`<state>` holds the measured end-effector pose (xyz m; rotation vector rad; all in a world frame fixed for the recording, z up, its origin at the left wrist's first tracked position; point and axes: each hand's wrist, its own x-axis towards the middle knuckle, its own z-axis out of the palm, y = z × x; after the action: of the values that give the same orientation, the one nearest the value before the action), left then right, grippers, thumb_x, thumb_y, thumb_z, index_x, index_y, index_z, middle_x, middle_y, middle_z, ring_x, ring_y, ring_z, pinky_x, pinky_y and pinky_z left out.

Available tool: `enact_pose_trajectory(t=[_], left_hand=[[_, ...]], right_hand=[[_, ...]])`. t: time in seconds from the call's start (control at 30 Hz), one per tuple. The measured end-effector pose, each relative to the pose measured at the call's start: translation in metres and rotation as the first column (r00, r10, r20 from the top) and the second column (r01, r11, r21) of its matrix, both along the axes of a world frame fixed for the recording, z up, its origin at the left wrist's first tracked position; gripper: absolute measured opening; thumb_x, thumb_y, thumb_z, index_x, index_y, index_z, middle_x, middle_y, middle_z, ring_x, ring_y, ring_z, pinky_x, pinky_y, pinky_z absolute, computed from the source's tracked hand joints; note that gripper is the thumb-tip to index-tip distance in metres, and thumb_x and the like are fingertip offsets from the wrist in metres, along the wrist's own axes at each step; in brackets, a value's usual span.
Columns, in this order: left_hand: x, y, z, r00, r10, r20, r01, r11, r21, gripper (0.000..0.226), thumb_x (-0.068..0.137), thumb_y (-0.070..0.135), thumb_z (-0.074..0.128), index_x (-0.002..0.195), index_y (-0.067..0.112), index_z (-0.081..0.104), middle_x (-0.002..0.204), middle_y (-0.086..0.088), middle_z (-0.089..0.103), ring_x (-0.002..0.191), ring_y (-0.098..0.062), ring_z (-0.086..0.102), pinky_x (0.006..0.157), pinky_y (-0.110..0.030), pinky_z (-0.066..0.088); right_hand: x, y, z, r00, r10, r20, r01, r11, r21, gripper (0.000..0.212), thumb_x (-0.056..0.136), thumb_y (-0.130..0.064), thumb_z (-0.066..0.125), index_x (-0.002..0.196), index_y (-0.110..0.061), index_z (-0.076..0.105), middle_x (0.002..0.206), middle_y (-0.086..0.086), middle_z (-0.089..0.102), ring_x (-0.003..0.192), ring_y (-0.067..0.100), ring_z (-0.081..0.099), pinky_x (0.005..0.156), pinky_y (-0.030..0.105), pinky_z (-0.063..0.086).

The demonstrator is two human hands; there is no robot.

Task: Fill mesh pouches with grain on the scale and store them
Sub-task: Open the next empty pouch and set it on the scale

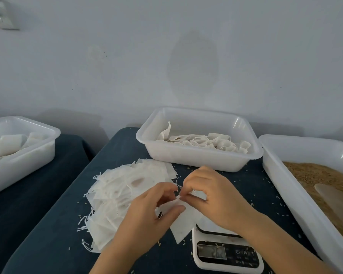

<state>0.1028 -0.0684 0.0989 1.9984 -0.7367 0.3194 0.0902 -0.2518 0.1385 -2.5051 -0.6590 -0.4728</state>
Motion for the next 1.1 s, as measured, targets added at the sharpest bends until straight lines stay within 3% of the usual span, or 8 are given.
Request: enact_pose_trajectory(t=[0.27, 0.4, 0.5, 0.6, 0.7, 0.8, 0.9, 1.1], left_hand=[[0.000, 0.002, -0.002, 0.991, -0.017, 0.129, -0.003, 0.989, 0.147, 0.035, 0.080, 0.045, 0.064, 0.109, 0.046, 0.044, 0.093, 0.025, 0.055, 0.087, 0.000, 0.056, 0.075, -0.021, 0.048], [-0.002, -0.004, -0.001, 0.986, -0.027, 0.165, 0.007, 0.992, 0.124, 0.032, 0.079, 0.046, 0.067, 0.104, 0.040, 0.049, 0.090, 0.024, 0.055, 0.086, 0.006, 0.054, 0.073, -0.014, 0.045], [-0.005, -0.008, -0.001, 0.985, -0.035, 0.167, 0.019, 0.995, 0.094, 0.035, 0.074, 0.044, 0.069, 0.103, 0.040, 0.050, 0.089, 0.022, 0.056, 0.082, 0.004, 0.055, 0.069, -0.012, 0.046], [-0.006, -0.008, 0.000, 0.984, -0.060, 0.168, 0.044, 0.994, 0.099, 0.035, 0.075, 0.050, 0.066, 0.105, 0.041, 0.050, 0.088, 0.024, 0.054, 0.081, 0.004, 0.054, 0.069, -0.009, 0.045], [-0.005, -0.003, 0.004, 0.962, -0.182, 0.201, 0.133, 0.963, 0.236, 0.024, 0.086, 0.055, 0.052, 0.101, 0.036, 0.048, 0.089, 0.023, 0.054, 0.078, 0.003, 0.050, 0.068, -0.013, 0.045], [0.000, 0.002, 0.006, 0.940, -0.301, 0.162, 0.242, 0.920, 0.308, 0.012, 0.093, 0.035, 0.047, 0.101, 0.027, 0.052, 0.093, 0.010, 0.058, 0.082, -0.007, 0.052, 0.070, -0.029, 0.047], [0.004, 0.000, 0.009, 0.924, -0.313, 0.222, 0.210, 0.896, 0.390, 0.023, 0.082, 0.014, 0.045, 0.098, 0.017, 0.061, 0.100, 0.009, 0.061, 0.088, -0.012, 0.055, 0.072, -0.028, 0.048], [0.011, -0.003, 0.010, 0.879, -0.372, 0.298, 0.186, 0.843, 0.504, 0.018, 0.091, 0.020, 0.046, 0.089, 0.013, 0.063, 0.080, 0.002, 0.060, 0.069, -0.019, 0.054, 0.059, -0.032, 0.048]], right_hand=[[-0.005, -0.010, 0.014, 0.980, 0.126, -0.152, -0.156, 0.967, -0.203, 0.011, 0.092, -0.021, 0.058, 0.092, -0.025, 0.069, 0.099, -0.013, 0.062, 0.079, -0.001, 0.050, 0.069, 0.016, 0.042], [-0.007, -0.010, 0.016, 0.975, 0.100, -0.198, -0.150, 0.956, -0.253, 0.020, 0.092, -0.024, 0.056, 0.107, -0.031, 0.066, 0.095, -0.017, 0.056, 0.080, -0.004, 0.043, 0.070, 0.015, 0.039], [-0.009, -0.009, 0.017, 0.973, 0.061, -0.224, -0.143, 0.917, -0.371, 0.027, 0.093, -0.031, 0.053, 0.119, -0.030, 0.061, 0.104, -0.013, 0.054, 0.092, 0.001, 0.045, 0.076, 0.020, 0.039], [-0.009, -0.010, 0.016, 0.971, 0.039, -0.234, -0.136, 0.899, -0.417, 0.023, 0.094, -0.033, 0.053, 0.110, -0.022, 0.064, 0.113, -0.007, 0.055, 0.103, 0.008, 0.046, 0.082, 0.024, 0.039], [-0.010, -0.014, 0.014, 0.962, 0.083, -0.260, -0.194, 0.879, -0.436, 0.020, 0.095, -0.030, 0.052, 0.106, -0.019, 0.064, 0.120, -0.009, 0.056, 0.109, 0.007, 0.042, 0.088, 0.021, 0.034], [-0.009, -0.016, 0.012, 0.952, 0.136, -0.276, -0.249, 0.867, -0.432, 0.016, 0.095, -0.025, 0.054, 0.103, -0.016, 0.065, 0.123, -0.009, 0.056, 0.111, 0.009, 0.041, 0.092, 0.022, 0.034], [-0.007, -0.019, 0.012, 0.948, 0.151, -0.281, -0.263, 0.870, -0.418, 0.014, 0.093, -0.024, 0.057, 0.099, -0.014, 0.065, 0.117, -0.005, 0.058, 0.107, 0.010, 0.042, 0.091, 0.023, 0.035], [-0.006, -0.026, 0.012, 0.961, 0.122, -0.249, -0.231, 0.847, -0.478, 0.018, 0.095, -0.029, 0.053, 0.106, -0.021, 0.065, 0.117, -0.011, 0.060, 0.106, 0.008, 0.044, 0.089, 0.026, 0.040]])
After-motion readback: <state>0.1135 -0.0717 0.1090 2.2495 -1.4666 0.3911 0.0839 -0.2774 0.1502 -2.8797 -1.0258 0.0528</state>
